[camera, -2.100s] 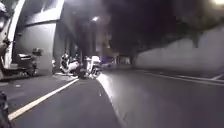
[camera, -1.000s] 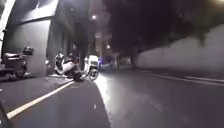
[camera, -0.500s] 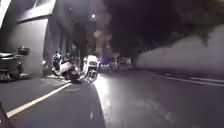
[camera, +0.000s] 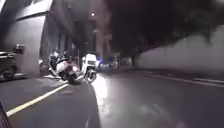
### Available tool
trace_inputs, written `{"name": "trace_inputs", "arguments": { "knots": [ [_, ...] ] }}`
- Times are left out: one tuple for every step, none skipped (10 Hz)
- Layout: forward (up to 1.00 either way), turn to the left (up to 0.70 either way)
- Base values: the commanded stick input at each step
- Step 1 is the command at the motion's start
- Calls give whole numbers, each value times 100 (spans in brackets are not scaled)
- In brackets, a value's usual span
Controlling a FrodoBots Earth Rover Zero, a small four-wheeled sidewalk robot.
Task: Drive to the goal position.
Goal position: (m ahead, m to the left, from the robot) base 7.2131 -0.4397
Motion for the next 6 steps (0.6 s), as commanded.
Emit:
{"name": "trace_inputs", "arguments": {
  "knots": [
    [45, 0],
    [45, 0],
    [45, 0],
    [45, 0],
    [55, 0],
    [68, 0]
  ]
}}
